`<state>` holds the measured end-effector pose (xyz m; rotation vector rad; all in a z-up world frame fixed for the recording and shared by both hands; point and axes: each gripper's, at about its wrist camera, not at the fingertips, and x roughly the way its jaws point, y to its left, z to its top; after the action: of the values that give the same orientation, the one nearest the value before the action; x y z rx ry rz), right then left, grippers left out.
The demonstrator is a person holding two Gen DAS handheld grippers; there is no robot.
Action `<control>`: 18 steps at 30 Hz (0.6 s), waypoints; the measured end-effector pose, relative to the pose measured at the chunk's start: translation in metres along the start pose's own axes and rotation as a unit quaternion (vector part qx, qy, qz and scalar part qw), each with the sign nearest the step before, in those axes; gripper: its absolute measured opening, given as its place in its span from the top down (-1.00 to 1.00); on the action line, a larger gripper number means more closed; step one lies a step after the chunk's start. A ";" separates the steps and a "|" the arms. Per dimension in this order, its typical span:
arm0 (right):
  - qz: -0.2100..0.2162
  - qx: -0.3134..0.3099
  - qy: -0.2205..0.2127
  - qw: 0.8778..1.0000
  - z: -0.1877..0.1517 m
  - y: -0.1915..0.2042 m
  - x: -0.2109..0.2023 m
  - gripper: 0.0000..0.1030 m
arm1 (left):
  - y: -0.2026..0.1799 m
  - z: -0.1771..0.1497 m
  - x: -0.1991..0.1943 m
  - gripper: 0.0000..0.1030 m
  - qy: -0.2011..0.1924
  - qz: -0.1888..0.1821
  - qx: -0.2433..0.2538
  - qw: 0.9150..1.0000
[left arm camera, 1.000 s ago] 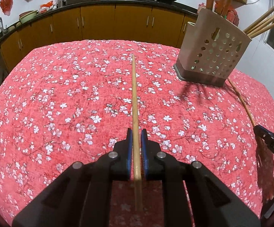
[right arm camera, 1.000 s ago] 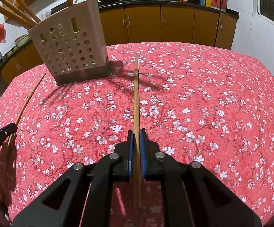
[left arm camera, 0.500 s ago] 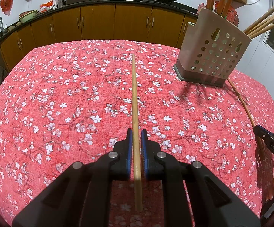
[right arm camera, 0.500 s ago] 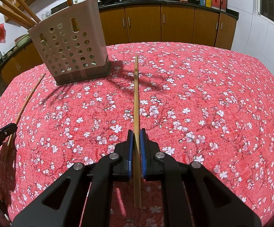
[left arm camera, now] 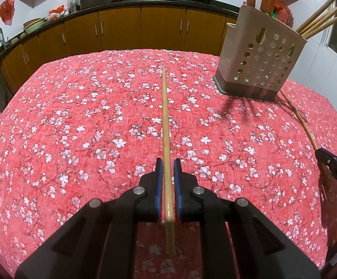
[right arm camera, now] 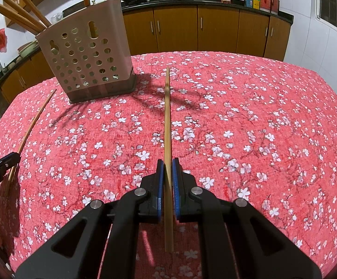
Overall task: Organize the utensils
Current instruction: 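Lift the left tool's chopstick upright while the right tool lifts its chopstick upright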
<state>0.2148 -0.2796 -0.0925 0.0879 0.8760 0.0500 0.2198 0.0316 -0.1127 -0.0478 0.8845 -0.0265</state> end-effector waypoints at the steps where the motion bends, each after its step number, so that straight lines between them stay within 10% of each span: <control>1: 0.000 0.000 0.000 1.000 0.000 0.000 0.000 0.83 | 0.000 0.000 0.000 0.77 0.000 0.000 0.000 1.000; 18: 0.008 0.005 -0.028 1.000 0.005 -0.003 -0.019 0.85 | 0.002 0.008 -0.005 0.85 0.005 -0.007 0.013 1.000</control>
<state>0.2067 -0.2841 -0.0750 0.1065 0.8206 0.0583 0.2230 0.0343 -0.1033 -0.0304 0.8934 -0.0514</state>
